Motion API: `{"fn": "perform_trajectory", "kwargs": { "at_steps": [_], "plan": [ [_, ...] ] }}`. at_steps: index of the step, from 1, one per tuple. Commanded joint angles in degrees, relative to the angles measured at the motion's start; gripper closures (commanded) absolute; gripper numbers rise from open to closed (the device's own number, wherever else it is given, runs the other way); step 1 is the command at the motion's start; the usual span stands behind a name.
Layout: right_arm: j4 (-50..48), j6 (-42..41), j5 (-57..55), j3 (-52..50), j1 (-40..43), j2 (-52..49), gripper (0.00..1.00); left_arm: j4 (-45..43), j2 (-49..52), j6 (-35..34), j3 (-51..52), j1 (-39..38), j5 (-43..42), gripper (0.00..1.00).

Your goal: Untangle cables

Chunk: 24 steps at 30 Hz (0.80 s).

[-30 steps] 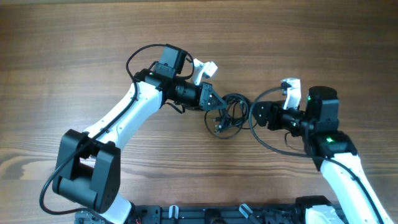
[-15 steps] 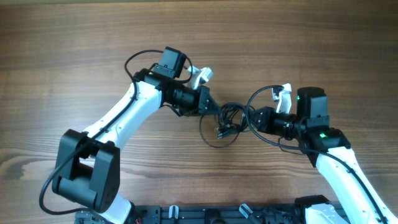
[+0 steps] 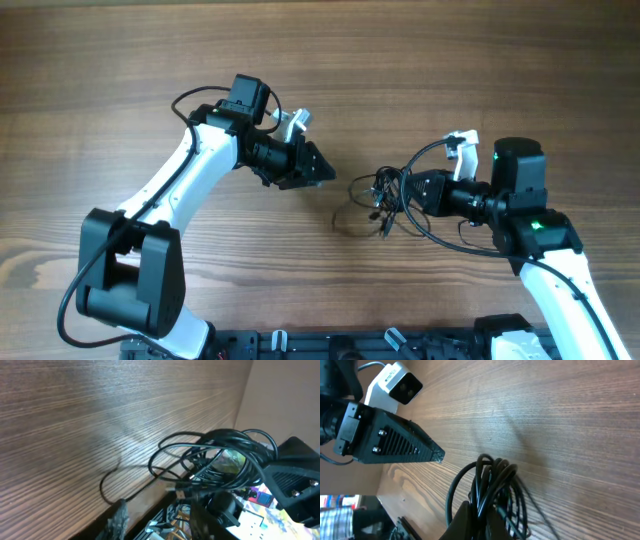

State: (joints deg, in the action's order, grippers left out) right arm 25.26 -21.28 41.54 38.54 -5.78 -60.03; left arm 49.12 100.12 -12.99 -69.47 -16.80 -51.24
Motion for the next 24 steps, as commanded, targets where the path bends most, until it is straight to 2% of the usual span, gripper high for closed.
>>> {"fn": "perform_trajectory", "kwargs": {
  "at_steps": [1, 5, 9, 10, 11, 13, 16, 20, 22, 24],
  "plan": [
    [-0.13, 2.01, 3.82, 1.86, 0.11, 0.9, 0.95, -0.11, -3.56, 3.85, 0.13, 0.17, -2.54, 0.55],
    [0.37, 4.98, 11.96, 1.86, 0.11, 0.9, 0.93, -0.15, -6.49, 5.16, 0.13, 0.13, -2.54, 0.47],
    [1.64, 5.49, 12.17, 1.86, 0.11, 0.87, 0.92, -0.5, -6.8, 5.35, 0.13, 0.11, -3.39, 0.34],
    [1.64, 6.25, 12.7, 1.86, 0.11, 0.87, 0.92, -1.42, -6.8, 5.33, 0.13, -0.09, -3.41, 0.29],
    [1.55, 6.56, 14.14, 1.86, 0.11, 0.87, 0.89, -3.28, -6.8, 5.35, 0.13, -0.76, -3.41, 0.2],
    [1.25, 8.0, 18.23, 1.86, 0.11, 0.87, 0.87, -8.2, -6.8, 5.31, 0.13, -3.04, -3.39, 0.11],
    [-3.52, 7.76, 29.4, 1.86, -0.22, 0.87, 0.87, -15.23, -6.58, 5.27, 0.13, -7.48, -2.64, 0.11],
    [-8.66, 6.08, 32.7, 1.86, -0.22, 0.87, 0.88, -14.25, -6.58, 5.29, 0.13, -9.75, 1.42, 0.14],
    [-8.94, 6.08, 32.5, 1.86, -0.22, 0.87, 0.88, -12.66, -6.58, 5.27, 0.13, -9.73, 1.4, 0.26],
    [-8.68, 4.42, 27.26, 1.86, -0.22, 0.87, 0.9, -10.84, -6.58, 5.27, 0.13, -9.73, 1.38, 0.37]
  ]
}}
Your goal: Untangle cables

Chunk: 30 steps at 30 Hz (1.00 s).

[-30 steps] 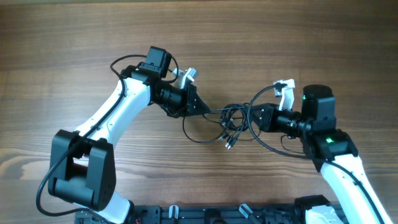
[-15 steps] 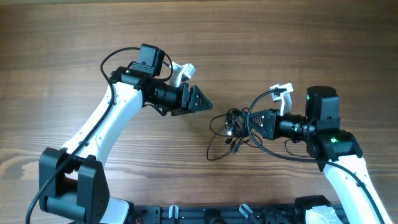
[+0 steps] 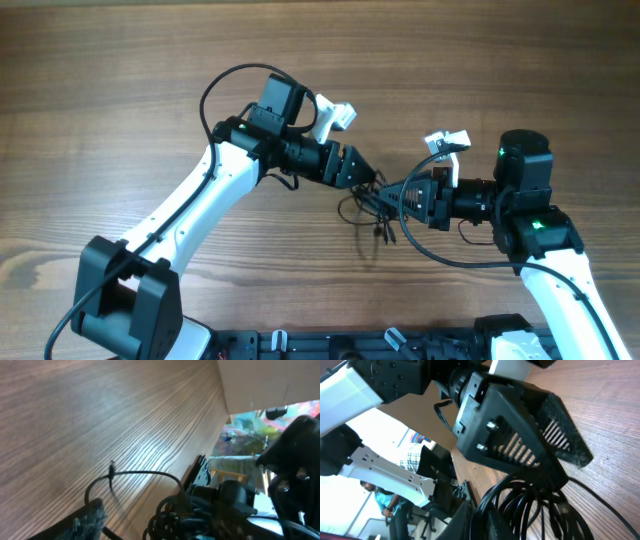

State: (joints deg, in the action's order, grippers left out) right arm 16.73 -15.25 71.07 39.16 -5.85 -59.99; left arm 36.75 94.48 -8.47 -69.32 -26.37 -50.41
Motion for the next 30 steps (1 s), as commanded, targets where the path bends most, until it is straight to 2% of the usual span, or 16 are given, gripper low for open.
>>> {"fn": "perform_trajectory", "kwargs": {
  "at_steps": [1, 2, 3, 4, 7, 10, 11, 12, 13, 18, 20, 22, 24, 26, 28, 30],
  "plan": [
    [0.17, -3.28, -6.71, 1.25, -0.15, 0.83, 0.91, 2.45, -0.96, 0.74, -0.02, -0.17, 0.52, 0.41],
    [0.35, -4.61, -11.34, 1.22, -0.15, 0.83, 0.91, 3.76, -0.96, 0.76, -0.02, -0.17, 0.52, 0.52],
    [0.94, -5.99, -16.28, 1.22, -0.15, 0.83, 0.93, 4.74, -0.94, 0.79, -0.02, -0.15, 0.55, 0.78],
    [2.67, -8.85, -23.96, 1.22, -0.15, 0.83, 0.93, 6.01, -0.96, 0.79, -0.02, -0.15, 0.57, 0.96],
    [12.31, -15.52, -46.05, 1.22, -0.15, 0.83, 0.93, 8.94, -0.96, 0.79, -0.02, -0.09, 4.17, 0.96],
    [16.83, -18.34, -51.93, 1.22, -0.15, 0.83, 0.91, 9.38, -0.96, 0.79, -0.02, -0.11, 9.51, 0.96],
    [16.81, -18.38, -50.77, 1.25, -0.15, 0.83, 0.91, 9.33, -0.96, 0.76, -0.02, -0.11, 9.62, 0.87],
    [16.81, -18.36, -49.42, 1.22, -0.15, 0.83, 0.91, 9.2, -0.96, 0.76, -0.02, -0.11, 9.6, 0.59],
    [16.72, -18.14, -46.31, 1.25, -0.15, 0.83, 0.91, 9.09, -0.96, 0.76, -0.02, -0.17, 9.6, 0.5],
    [3.13, -18.12, -19.12, 1.22, -0.15, 0.83, 0.91, 5.99, -0.94, -3.8, -0.02, -0.24, 9.35, 0.41],
    [-0.17, -19.85, -17.66, 1.22, -0.15, 0.83, 0.91, 3.61, -0.94, -6.99, -0.02, -0.55, 9.38, 0.38],
    [2.82, -19.5, -23.61, 1.22, -0.15, 0.83, 0.89, 2.58, -0.94, -8.96, -0.02, -0.52, 9.4, 0.37],
    [13.75, -20.7, -44.78, 1.22, -0.15, 0.26, 0.85, 2.54, -0.94, -8.94, -0.02, -0.52, 9.6, 0.38],
    [23.28, -24.61, -64.65, 1.22, -0.15, -1.68, 0.66, 2.82, -0.94, -8.94, -0.02, -0.55, 9.6, 0.36],
    [26.05, -24.5, -71.28, 1.22, -0.15, -4.31, 0.49, 3.13, -0.94, -8.87, -0.02, -0.55, 9.6, 0.3],
    [25.07, -23.61, -69.64, 1.22, -0.15, -6.4, 0.41, 3.04, -0.94, -8.46, -0.02, -0.55, 9.9, 0.26]
  ]
}}
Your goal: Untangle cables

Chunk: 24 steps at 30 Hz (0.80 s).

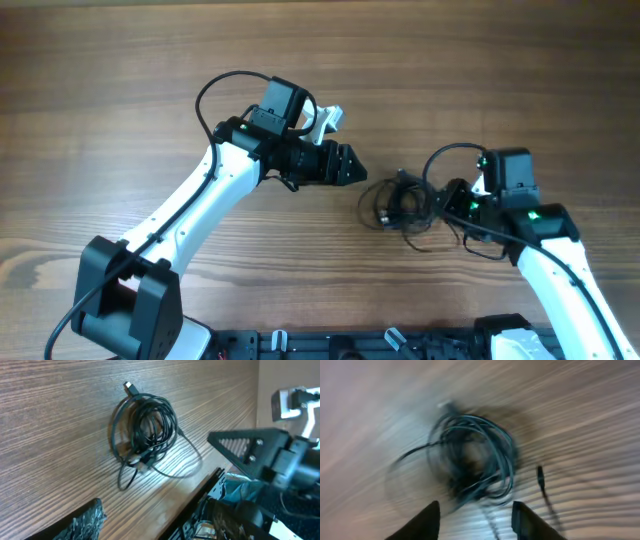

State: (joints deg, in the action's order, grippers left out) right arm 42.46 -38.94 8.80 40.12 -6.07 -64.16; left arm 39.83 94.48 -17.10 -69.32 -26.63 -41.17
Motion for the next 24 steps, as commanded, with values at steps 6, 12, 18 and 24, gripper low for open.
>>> {"fn": "perform_trajectory", "kwargs": {
  "at_steps": [6, 12, 18, 24],
  "plan": [
    [-9.22, 8.63, 0.11, 0.26, 0.07, -14.27, 0.51, -0.42, -0.94, 0.15, -0.02, -0.28, 2.93, 0.25],
    [-13.42, 8.98, 5.29, 0.26, 0.07, -24.76, 0.96, -0.13, -0.94, 0.13, -0.02, -0.28, 2.93, 0.25],
    [-24.17, 16.57, 42.97, 0.28, 0.07, -21.31, 0.96, 0.22, -0.94, 0.13, -0.02, -0.28, 2.91, 0.24],
    [-25.24, 16.98, 47.74, 0.28, -0.61, -12.83, 0.96, 0.2, -0.92, 0.13, -0.02, -0.28, 4.81, 0.23]
  ]
}}
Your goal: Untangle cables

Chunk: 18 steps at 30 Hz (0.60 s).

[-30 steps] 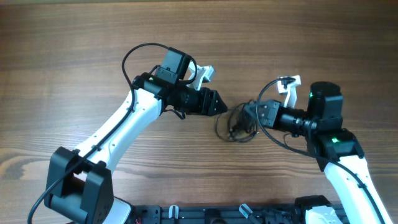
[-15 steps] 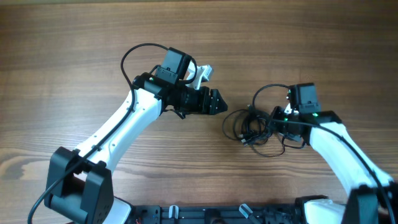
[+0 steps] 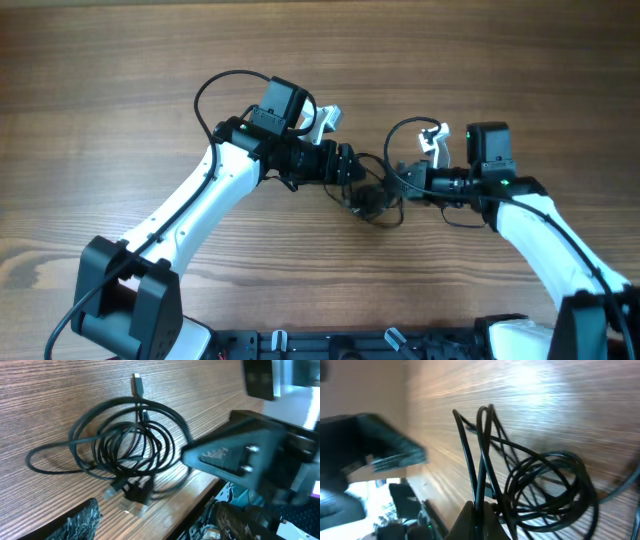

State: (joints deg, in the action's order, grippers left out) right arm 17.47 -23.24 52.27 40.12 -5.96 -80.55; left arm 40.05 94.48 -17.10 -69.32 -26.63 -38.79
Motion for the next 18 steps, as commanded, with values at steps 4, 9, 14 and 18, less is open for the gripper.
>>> {"fn": "perform_trajectory", "kwargs": {
  "at_steps": [4, 9, 14, 18],
  "plan": [
    [-0.31, 0.94, 0.13, 0.28, -7.04, 6.82, 0.96, -0.2, -0.92, 0.11, -0.02, -0.28, 2.86, 0.21],
    [-6.32, 0.52, 3.13, 0.28, -15.23, 7.17, 0.96, -0.13, -0.92, 0.09, -0.02, -0.28, 2.84, 0.2],
    [-7.96, 0.15, 1.49, 0.28, -15.69, 7.17, 0.96, -0.22, -0.92, -0.11, -0.02, -0.28, -2.29, 0.18],
    [-8.0, -2.29, -3.85, 0.28, -15.69, 7.17, 0.92, -0.17, -0.92, -4.44, -0.02, -0.26, -4.22, 0.73]
  ]
}}
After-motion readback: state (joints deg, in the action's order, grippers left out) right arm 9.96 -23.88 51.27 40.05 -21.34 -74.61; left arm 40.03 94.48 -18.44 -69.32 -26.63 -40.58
